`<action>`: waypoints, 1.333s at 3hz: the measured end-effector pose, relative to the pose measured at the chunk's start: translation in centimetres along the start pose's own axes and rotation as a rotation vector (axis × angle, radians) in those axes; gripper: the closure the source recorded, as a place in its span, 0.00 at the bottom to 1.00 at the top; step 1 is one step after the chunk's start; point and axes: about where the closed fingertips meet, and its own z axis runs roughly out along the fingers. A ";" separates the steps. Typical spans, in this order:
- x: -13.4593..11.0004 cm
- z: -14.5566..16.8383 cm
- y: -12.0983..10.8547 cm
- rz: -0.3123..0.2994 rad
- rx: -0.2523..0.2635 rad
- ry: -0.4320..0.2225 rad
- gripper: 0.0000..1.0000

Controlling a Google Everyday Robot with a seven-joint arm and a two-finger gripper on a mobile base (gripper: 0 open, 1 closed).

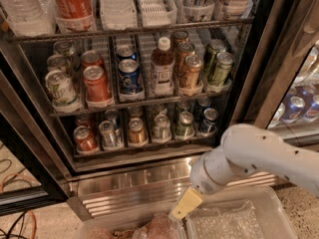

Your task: Pick orange can from bottom shelf of fridge

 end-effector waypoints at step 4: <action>-1.2 3.6 -0.4 0.141 0.126 -0.186 0.00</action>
Offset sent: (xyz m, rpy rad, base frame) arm -0.0140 0.0221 -0.0287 0.0577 0.0084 -0.0791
